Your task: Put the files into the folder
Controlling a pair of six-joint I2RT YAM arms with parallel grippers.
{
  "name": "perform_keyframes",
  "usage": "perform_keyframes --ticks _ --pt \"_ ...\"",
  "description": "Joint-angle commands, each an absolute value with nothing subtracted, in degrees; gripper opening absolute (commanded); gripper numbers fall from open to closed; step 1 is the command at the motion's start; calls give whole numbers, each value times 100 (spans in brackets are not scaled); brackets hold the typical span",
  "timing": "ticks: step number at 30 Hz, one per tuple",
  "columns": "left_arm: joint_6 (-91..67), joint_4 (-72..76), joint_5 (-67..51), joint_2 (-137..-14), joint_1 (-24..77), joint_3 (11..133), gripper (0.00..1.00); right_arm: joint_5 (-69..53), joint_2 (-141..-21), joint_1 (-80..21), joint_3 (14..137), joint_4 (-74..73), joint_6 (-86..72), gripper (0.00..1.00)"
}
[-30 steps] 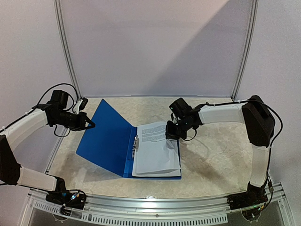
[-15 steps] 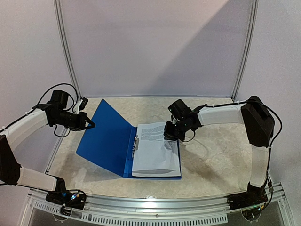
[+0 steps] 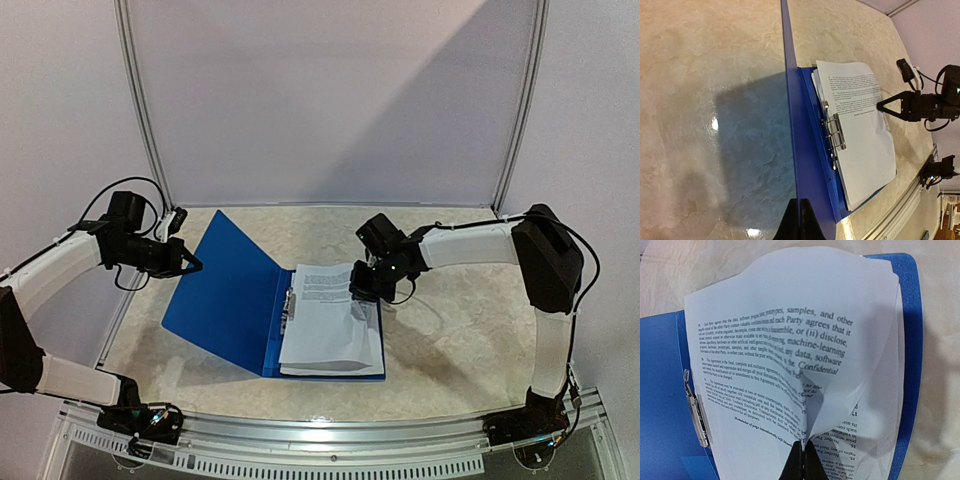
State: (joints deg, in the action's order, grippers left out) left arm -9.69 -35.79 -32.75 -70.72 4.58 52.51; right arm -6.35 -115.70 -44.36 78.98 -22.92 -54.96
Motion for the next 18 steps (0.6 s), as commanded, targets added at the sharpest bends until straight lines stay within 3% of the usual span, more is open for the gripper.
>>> perform_keyframes --ticks 1,18 --pt "-940 -3549 -3330 -6943 398 5194 0 -449 -11408 -4506 7893 -2491 -5364 0" --pt "-949 -3543 -3327 -6961 396 5187 0 -685 -11544 -4559 8165 -2639 -4901 0"
